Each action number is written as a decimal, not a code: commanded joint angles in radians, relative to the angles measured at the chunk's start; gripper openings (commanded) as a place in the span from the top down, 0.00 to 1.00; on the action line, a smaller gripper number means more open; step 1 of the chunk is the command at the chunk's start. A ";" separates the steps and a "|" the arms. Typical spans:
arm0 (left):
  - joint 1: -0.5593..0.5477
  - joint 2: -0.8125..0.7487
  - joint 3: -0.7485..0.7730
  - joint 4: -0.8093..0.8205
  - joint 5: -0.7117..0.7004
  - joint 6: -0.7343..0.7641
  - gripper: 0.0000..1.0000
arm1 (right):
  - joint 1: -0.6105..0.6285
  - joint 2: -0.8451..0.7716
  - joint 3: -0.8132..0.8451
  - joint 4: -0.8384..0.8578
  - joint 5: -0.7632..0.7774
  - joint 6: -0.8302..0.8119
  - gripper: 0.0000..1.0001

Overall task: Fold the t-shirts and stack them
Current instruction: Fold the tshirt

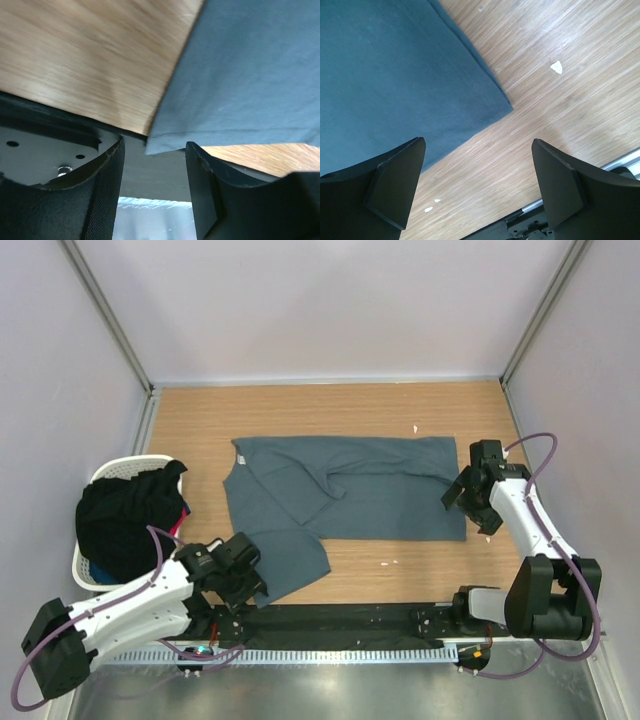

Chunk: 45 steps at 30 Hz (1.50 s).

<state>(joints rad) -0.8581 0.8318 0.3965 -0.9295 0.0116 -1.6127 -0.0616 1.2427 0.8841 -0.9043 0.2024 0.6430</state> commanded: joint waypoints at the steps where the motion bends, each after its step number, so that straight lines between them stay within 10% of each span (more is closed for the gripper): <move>1: -0.007 -0.010 -0.025 0.047 0.007 -0.047 0.47 | -0.010 0.012 0.042 0.004 0.048 0.003 0.07; 11: -0.012 0.041 -0.045 0.101 -0.039 -0.036 0.64 | -0.014 0.051 0.046 0.016 0.057 -0.017 0.08; 17: -0.012 0.033 -0.009 0.032 -0.081 -0.039 1.00 | -0.014 0.052 0.003 0.034 0.054 -0.013 0.08; 27: -0.012 0.113 0.151 -0.035 -0.171 0.085 1.00 | -0.053 0.040 -0.057 0.027 0.078 0.044 0.11; 45: -0.013 0.072 0.252 -0.112 -0.223 0.112 1.00 | -0.078 0.107 -0.205 0.271 0.078 0.167 0.52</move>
<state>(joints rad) -0.8684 0.9169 0.6052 -0.9966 -0.1589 -1.5070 -0.1349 1.3312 0.6632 -0.6804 0.2382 0.7746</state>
